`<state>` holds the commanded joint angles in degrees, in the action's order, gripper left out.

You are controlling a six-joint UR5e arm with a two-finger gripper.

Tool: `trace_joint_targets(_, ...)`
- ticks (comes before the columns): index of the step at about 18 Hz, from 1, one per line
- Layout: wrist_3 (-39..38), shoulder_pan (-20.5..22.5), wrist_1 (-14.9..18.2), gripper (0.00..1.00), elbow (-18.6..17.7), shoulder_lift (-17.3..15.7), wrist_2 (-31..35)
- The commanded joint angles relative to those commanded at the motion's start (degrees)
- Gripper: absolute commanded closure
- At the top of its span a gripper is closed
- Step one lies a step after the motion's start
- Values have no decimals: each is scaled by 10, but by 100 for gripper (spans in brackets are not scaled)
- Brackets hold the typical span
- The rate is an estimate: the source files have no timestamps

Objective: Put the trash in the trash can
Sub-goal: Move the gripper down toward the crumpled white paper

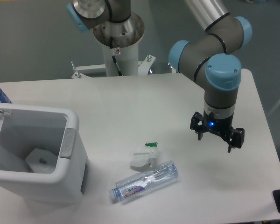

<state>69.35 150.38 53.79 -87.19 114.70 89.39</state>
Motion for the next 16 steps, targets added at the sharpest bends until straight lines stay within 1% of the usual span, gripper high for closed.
trace_joint_targets(5, -6, -4, -5, 0, -15, -7, -4)
trace_joint_targets(7, -7, -7, -7, 0, -36, -11, -14)
trace_joint_targets(8, -7, -7, -11, 0, -53, -18, -22)
trace_joint_targets(11, -8, -15, -49, 0, -102, -34, -51)
trace_joint_targets(12, -9, -21, -58, 0, -111, -35, -54)
trace_joint_targets(15, -11, -47, -58, 0, -116, -34, -55)
trace_joint_targets(16, -25, -58, -59, 0, -120, -32, -54)
